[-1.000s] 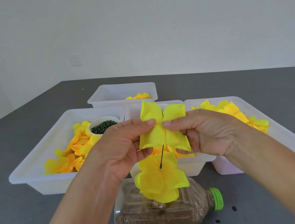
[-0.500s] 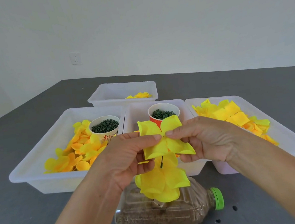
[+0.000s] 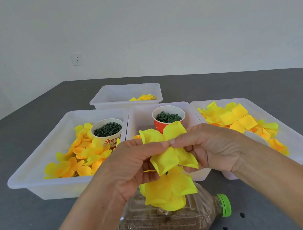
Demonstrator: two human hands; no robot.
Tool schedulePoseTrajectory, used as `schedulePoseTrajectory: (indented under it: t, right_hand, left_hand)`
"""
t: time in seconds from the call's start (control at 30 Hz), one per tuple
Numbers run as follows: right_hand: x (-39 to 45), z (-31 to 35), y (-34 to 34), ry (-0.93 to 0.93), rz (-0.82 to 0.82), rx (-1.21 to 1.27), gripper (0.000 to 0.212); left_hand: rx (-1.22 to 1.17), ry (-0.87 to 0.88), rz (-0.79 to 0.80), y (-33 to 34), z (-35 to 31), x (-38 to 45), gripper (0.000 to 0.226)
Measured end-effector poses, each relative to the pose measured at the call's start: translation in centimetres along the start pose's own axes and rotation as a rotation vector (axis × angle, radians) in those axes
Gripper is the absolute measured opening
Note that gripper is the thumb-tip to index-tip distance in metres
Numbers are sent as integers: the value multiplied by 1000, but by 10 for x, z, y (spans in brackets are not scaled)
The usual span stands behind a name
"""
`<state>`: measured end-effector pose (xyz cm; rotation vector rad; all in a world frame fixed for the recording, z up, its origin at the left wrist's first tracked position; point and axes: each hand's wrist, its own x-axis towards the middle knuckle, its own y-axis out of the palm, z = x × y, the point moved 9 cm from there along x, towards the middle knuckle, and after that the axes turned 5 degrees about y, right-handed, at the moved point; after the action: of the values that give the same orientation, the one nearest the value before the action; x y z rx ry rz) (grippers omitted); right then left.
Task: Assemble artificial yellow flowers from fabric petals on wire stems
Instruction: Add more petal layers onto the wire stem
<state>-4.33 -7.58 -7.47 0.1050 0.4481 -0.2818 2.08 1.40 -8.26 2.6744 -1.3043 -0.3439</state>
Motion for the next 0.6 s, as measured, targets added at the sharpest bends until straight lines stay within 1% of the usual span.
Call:
schedulePoseTrajectory:
  t: [0.07,0.23,0.37,0.43,0.53,0.6]
  right_hand:
    - [-3,4,0,-28,0,-7,29]
    - [-10,10,2,-74,-6,5,24]
    - [-10,6,1,-68,-28,4,20]
    - [-10,4,1,-63,-38,16,15]
    - [-9,3,0,-56,-55,37,14]
    - [-8,3,-2,-49,-70,55,6]
  left_hand:
    - [-2,14,17,1,-2,-1,25]
    - [-9,37,33,2,-7,-4,14]
    - [2,16,21,1,-1,-6,20]
    - [0,8,15,1,1,-6,17]
    - [-3,6,3,1,0,-3,14]
    - [1,0,-6,1,0,-2,20]
